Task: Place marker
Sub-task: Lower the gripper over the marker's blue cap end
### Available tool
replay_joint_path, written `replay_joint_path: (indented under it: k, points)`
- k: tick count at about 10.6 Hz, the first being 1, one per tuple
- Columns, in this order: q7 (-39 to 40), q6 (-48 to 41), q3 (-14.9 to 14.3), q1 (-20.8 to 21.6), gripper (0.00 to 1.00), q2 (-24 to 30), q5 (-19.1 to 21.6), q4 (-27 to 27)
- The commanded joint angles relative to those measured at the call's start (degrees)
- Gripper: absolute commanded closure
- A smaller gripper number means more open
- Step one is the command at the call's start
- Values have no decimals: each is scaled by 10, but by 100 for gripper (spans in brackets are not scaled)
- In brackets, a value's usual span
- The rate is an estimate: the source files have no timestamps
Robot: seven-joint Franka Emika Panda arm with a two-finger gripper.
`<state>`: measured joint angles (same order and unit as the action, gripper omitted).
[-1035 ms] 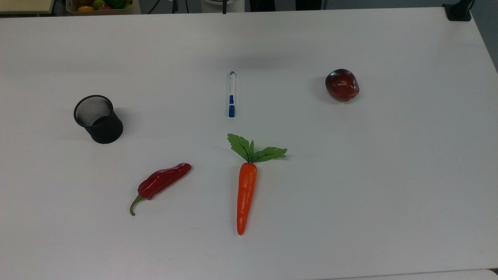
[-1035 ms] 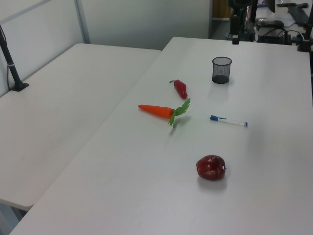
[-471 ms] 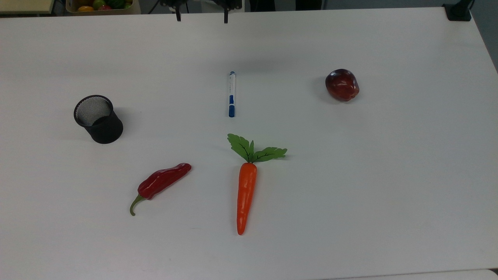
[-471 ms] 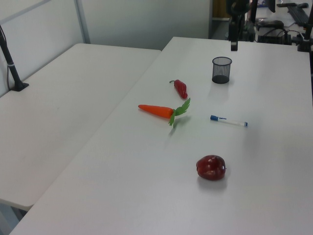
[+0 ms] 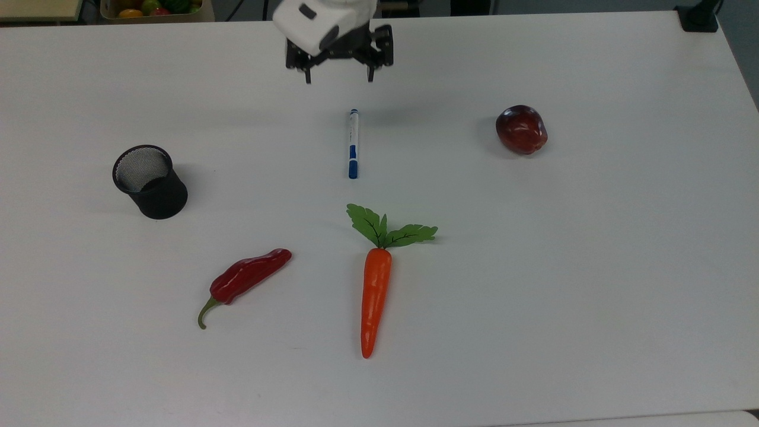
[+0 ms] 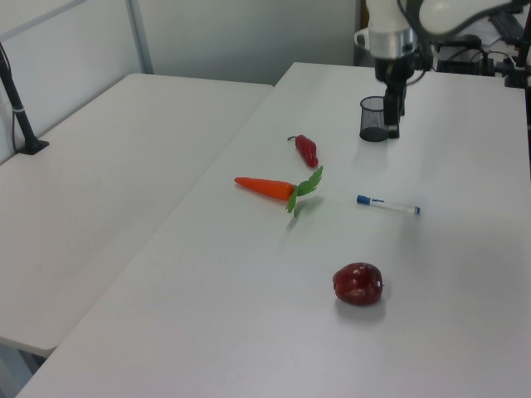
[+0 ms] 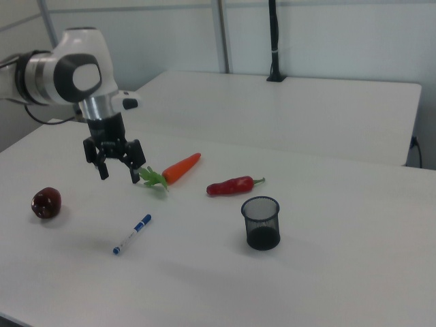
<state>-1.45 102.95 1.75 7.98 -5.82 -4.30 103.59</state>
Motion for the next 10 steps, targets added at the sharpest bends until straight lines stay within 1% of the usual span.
replay_joint_path:
  k: [1,3,4,5,6,8,9,10]
  points:
    - [-20,81,-2,14,0,-34,7,45]
    - [-73,137,-2,16,0,-76,5,44]
    - [-84,153,-2,17,0,-98,4,45]
    - [-95,167,-1,17,3,-111,3,44]
    - [-102,189,-1,16,9,-122,3,45]
    - [-108,207,-1,15,30,-139,3,45]
    - [-115,217,-2,15,38,-147,1,45]
    - [-119,220,-2,14,44,-149,1,45]
